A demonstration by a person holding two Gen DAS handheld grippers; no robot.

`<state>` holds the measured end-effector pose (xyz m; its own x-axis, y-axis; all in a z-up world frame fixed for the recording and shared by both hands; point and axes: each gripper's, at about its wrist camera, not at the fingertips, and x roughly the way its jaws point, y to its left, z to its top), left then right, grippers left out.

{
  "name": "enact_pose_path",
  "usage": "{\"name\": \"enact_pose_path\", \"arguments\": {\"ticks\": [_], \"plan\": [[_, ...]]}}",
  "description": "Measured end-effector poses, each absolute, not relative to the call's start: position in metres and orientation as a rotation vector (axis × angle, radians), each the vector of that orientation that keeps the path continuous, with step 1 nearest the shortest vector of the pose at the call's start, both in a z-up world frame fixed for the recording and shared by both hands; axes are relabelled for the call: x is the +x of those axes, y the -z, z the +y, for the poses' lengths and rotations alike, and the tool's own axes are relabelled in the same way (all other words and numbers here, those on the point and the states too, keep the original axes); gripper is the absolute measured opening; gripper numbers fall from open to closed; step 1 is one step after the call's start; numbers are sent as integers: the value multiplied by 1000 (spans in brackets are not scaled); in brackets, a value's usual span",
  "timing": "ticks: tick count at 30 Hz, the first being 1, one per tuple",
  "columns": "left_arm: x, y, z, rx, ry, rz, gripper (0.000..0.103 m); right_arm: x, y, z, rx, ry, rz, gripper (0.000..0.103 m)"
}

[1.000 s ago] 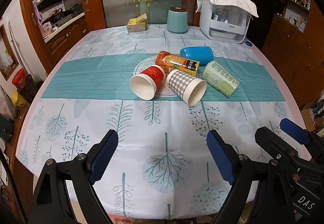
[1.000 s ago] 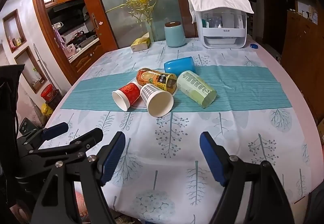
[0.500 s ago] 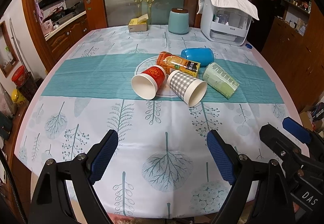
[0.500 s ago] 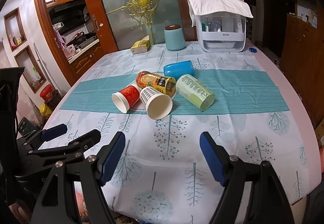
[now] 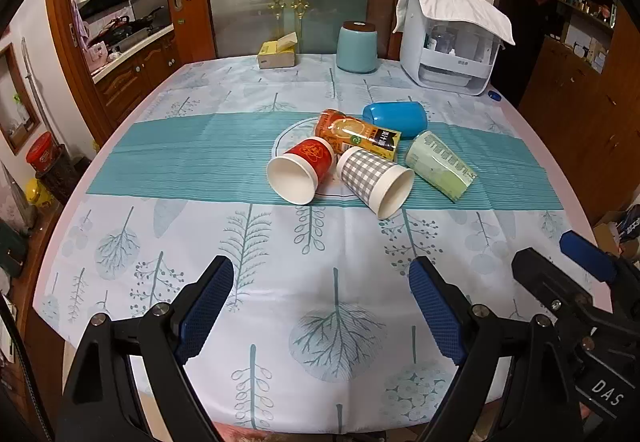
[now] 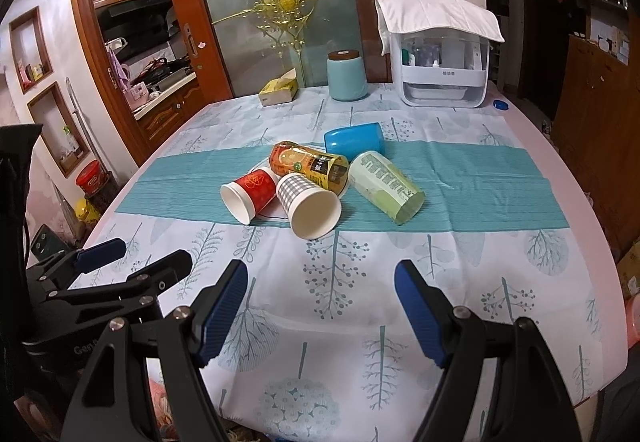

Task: Flip cup upright

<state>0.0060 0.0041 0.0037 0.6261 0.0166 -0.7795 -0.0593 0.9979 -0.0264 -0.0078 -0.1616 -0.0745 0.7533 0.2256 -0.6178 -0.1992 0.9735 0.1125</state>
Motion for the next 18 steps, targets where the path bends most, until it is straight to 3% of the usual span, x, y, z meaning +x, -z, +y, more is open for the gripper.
{"name": "enact_pose_path", "arguments": {"ticks": [18], "plan": [[27,-20,13,-70,-46,878,88,5,53,-145,-27,-261,653,77]]}}
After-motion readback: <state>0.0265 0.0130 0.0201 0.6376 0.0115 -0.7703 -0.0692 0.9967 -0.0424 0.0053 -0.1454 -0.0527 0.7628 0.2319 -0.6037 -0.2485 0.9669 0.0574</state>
